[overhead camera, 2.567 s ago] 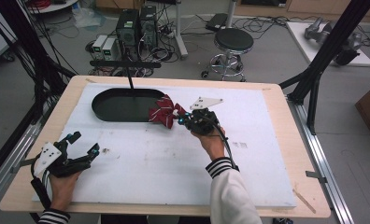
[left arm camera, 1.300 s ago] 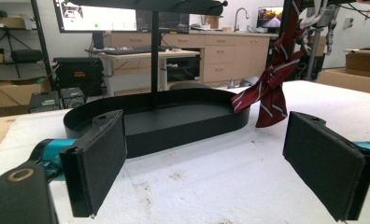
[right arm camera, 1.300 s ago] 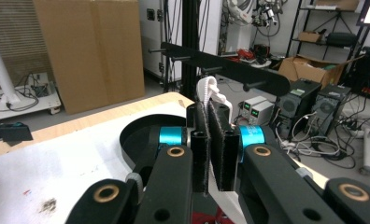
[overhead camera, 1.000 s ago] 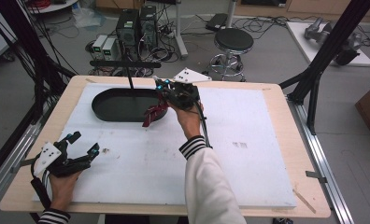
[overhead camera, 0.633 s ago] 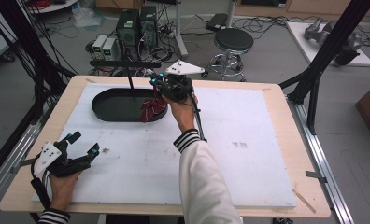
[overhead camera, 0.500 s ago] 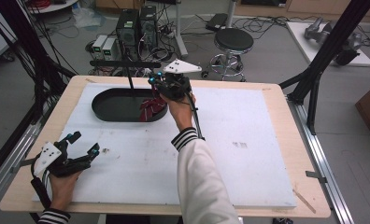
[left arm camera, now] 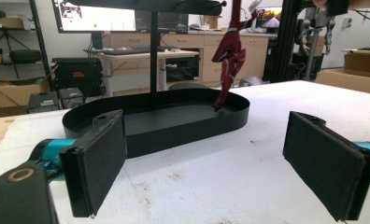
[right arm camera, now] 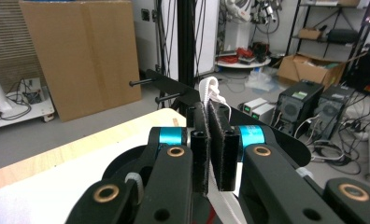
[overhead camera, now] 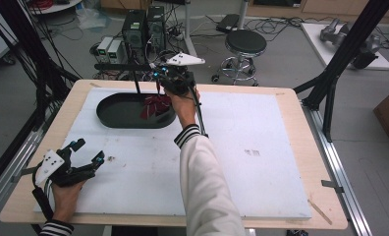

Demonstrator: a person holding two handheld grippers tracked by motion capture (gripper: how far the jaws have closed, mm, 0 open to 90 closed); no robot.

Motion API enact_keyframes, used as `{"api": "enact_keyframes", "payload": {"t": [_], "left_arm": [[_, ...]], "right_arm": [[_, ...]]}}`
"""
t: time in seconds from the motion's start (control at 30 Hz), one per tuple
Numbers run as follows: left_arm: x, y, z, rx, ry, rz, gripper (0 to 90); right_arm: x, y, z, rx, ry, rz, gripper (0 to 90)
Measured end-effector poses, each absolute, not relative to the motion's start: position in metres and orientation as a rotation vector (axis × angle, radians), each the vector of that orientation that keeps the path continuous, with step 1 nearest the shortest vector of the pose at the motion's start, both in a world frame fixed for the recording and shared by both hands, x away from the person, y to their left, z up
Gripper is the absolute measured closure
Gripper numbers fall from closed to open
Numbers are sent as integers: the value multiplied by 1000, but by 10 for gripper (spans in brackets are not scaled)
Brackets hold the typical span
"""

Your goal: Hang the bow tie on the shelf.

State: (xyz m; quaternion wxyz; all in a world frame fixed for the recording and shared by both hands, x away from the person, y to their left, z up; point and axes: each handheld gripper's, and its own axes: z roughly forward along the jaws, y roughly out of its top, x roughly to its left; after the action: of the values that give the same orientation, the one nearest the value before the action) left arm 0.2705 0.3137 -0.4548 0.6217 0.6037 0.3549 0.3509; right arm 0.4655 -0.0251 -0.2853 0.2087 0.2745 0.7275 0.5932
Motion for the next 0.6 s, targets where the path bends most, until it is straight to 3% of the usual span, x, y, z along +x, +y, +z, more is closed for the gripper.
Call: {"api": "enact_keyframes", "payload": {"t": [0.6], "left_arm": [[270, 314, -455, 1389, 816, 808, 140]], "right_arm": [[495, -18, -286, 825, 1992, 1612, 871]]}}
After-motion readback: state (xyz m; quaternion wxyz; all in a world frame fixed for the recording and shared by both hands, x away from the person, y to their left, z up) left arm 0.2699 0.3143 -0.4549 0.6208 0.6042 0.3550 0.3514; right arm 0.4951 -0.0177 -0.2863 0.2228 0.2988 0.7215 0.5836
